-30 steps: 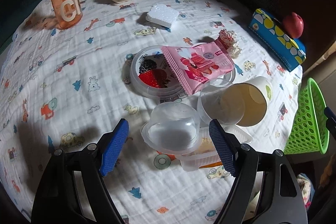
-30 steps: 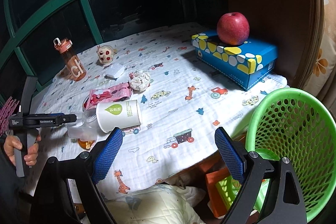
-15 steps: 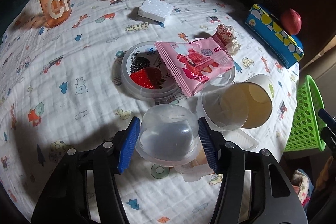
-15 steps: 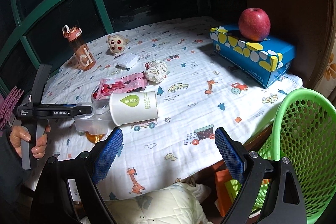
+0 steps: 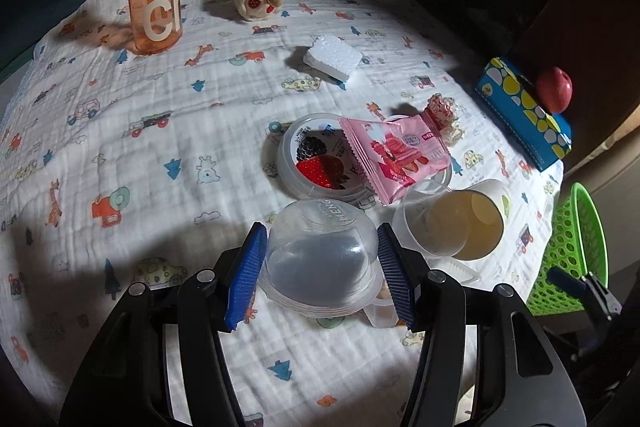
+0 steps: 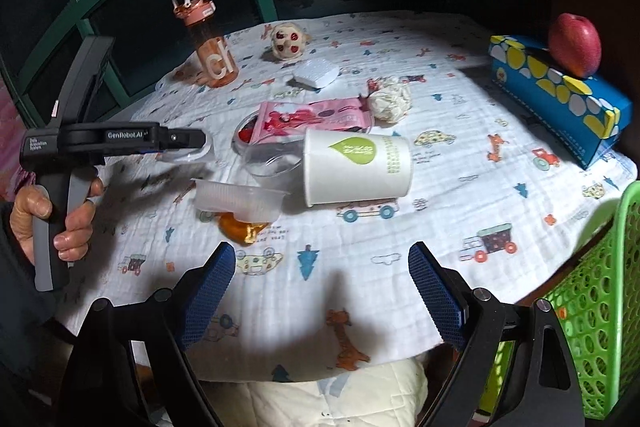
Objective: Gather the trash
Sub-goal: 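Grasp the orange pastry with the right tool while the left tool holds the dome lid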
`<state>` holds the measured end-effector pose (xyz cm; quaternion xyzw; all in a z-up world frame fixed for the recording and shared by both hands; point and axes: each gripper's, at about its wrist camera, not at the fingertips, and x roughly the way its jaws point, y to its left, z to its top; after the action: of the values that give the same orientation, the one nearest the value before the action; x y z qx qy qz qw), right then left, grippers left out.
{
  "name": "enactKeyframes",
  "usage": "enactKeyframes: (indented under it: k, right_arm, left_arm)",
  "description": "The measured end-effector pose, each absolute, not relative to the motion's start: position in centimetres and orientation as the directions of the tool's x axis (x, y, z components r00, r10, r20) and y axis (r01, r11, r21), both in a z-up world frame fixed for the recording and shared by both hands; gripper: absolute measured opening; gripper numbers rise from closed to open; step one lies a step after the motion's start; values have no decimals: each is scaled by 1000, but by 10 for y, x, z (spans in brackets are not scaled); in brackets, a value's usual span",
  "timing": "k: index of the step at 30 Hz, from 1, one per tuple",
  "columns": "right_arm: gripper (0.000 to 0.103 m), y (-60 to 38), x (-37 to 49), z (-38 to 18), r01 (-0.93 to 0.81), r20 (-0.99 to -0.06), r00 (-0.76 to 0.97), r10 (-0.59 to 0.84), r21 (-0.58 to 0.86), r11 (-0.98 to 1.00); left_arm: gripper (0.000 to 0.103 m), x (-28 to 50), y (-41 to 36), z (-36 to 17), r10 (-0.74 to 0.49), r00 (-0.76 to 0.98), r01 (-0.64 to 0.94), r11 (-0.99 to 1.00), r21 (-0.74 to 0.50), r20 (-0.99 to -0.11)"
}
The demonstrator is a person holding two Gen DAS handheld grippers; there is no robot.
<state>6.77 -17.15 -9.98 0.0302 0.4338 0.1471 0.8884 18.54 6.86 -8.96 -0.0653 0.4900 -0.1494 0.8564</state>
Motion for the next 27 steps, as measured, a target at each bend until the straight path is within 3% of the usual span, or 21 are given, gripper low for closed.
enactKeyframes:
  k: [11, 27]
  right_arm:
    - [65, -102, 96, -145, -329, -801, 456, 388, 254, 910]
    - [38, -88, 119, -159, -292, -813, 459, 359, 243, 925]
  left_arm:
    - [56, 176, 99, -80, -318, 507, 143, 948, -285, -802]
    - [56, 174, 116, -88, -328, 504, 112, 942, -317, -799]
